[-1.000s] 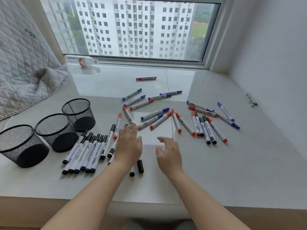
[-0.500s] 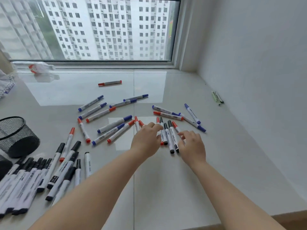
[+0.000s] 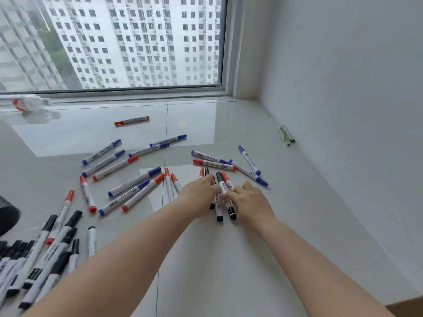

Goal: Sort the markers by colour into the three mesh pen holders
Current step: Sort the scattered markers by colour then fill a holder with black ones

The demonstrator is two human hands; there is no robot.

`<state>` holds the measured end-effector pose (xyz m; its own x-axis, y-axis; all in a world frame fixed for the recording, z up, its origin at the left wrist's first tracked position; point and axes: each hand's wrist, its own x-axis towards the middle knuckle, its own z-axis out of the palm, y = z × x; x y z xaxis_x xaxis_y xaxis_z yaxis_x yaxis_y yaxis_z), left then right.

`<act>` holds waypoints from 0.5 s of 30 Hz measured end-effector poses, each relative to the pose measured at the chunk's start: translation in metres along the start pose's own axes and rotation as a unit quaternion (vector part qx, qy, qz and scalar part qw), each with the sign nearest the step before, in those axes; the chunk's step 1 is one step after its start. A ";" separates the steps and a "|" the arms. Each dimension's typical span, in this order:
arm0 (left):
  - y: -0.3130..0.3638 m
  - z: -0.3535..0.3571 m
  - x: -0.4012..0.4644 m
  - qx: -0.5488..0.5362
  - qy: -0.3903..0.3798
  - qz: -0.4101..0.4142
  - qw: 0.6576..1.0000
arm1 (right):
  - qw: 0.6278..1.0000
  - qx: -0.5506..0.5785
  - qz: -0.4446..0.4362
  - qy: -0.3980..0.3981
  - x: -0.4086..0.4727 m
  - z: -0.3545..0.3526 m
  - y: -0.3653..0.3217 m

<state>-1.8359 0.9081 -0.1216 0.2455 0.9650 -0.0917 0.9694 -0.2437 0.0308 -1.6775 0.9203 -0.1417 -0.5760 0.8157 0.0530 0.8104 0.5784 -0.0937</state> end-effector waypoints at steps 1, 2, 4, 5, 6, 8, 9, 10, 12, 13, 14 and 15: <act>0.001 0.000 0.001 0.001 -0.002 -0.001 1.000 | 1.000 0.014 0.010 0.001 0.000 -0.002 0.001; 0.002 0.000 0.002 0.004 -0.001 -0.001 1.000 | 0.999 0.033 0.027 0.005 0.000 -0.003 0.001; 0.005 0.001 0.003 0.015 0.007 0.007 1.000 | 0.996 0.057 0.065 0.016 -0.001 -0.005 -0.001; 0.006 0.002 0.003 0.024 0.010 0.016 1.000 | 0.995 0.060 0.078 0.016 -0.002 -0.005 -0.002; 0.008 0.004 0.003 0.036 0.012 0.026 0.999 | 0.993 0.066 0.092 0.010 -0.002 -0.005 -0.003; 0.011 0.007 0.002 0.069 0.010 0.045 0.997 | 0.986 0.105 0.127 -0.009 -0.003 -0.006 -0.006; 0.012 0.007 0.002 0.084 0.007 0.053 0.995 | 0.980 0.130 0.148 -0.018 -0.004 -0.008 -0.007; 0.013 0.007 0.001 0.093 0.004 0.058 0.994 | 0.974 0.150 0.169 -0.025 -0.004 -0.010 -0.007; 0.012 0.007 0.000 0.092 0.007 0.062 0.994 | 0.962 0.180 0.204 -0.036 -0.005 -0.012 -0.006; 0.011 0.007 0.000 0.085 0.011 0.062 0.994 | 0.954 0.197 0.224 -0.042 -0.006 -0.011 -0.005; 0.010 0.007 -0.001 0.078 0.015 0.060 0.995 | 0.943 0.219 0.245 -0.048 -0.007 -0.011 -0.003; 0.009 0.008 -0.002 0.067 0.020 0.055 0.996 | 0.928 0.255 0.269 -0.050 -0.009 -0.012 -0.002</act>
<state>-1.8274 0.9028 -0.1293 0.3529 0.9341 -0.0549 0.9293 -0.3567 -0.0956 -1.6723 0.9121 -0.1306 -0.1310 0.9647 -0.2285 0.8426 -0.0131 -0.5384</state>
